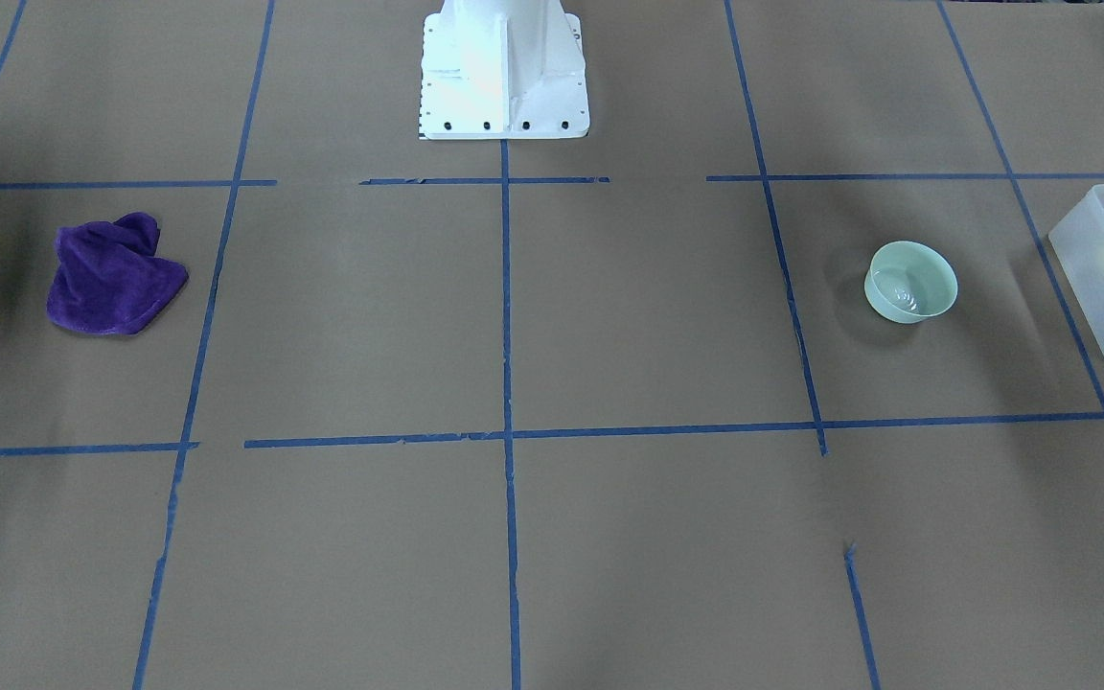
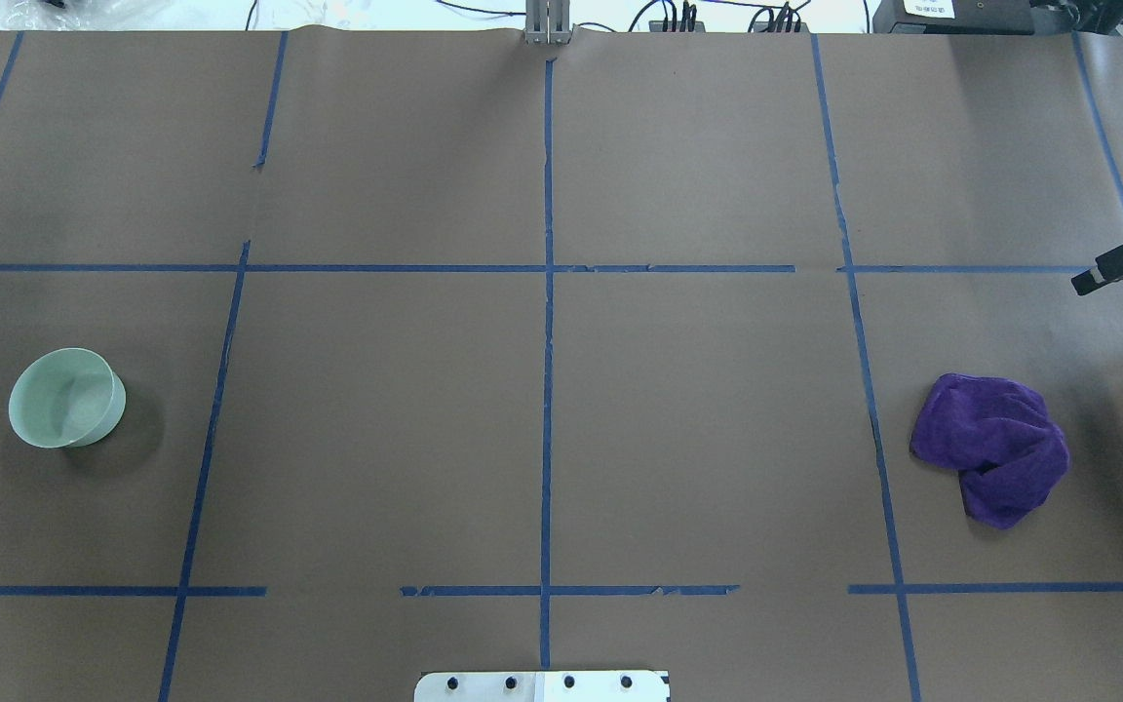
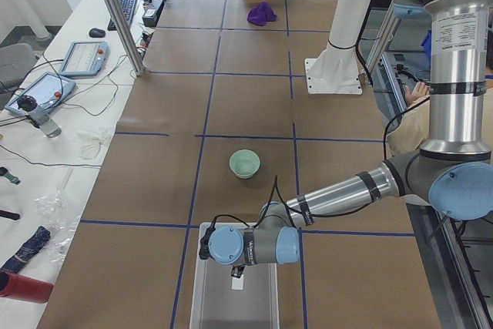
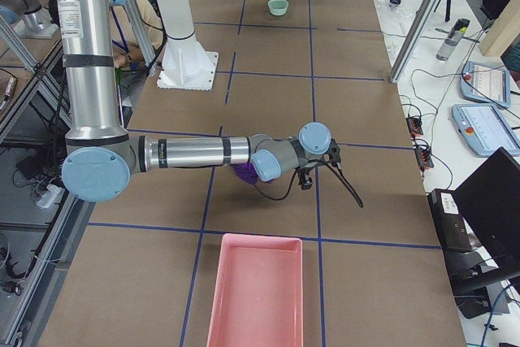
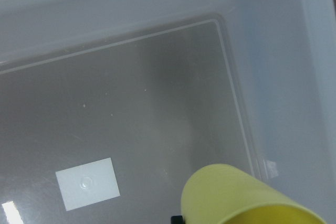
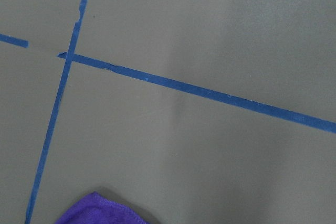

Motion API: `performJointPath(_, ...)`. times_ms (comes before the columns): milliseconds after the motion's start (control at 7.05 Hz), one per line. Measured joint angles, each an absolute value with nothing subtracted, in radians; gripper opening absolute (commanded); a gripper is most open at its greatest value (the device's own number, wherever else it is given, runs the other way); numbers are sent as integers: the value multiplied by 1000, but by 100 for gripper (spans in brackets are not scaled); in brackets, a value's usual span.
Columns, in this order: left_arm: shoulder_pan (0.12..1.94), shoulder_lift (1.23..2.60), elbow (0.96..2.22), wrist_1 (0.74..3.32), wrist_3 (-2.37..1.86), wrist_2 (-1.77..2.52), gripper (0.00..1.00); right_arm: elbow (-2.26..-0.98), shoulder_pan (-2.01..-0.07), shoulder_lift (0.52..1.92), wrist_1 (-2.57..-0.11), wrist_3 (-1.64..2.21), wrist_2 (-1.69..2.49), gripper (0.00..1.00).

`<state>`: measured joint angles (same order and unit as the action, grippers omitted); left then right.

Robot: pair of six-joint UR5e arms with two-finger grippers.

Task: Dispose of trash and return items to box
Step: 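Reach the right gripper down onto the purple cloth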

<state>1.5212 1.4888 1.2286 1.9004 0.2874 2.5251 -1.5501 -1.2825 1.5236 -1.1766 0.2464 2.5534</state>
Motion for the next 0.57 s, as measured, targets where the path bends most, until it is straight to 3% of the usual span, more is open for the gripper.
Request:
performJointPath(284, 1520, 1485, 1242, 1925, 287, 2523, 100, -1552, -1282, 1523, -1176, 247, 2555, 100)
performJointPath(568, 1530, 1473, 1360, 1924, 285, 2482, 100, -1567, -1281, 1523, -1167, 288, 2556, 100)
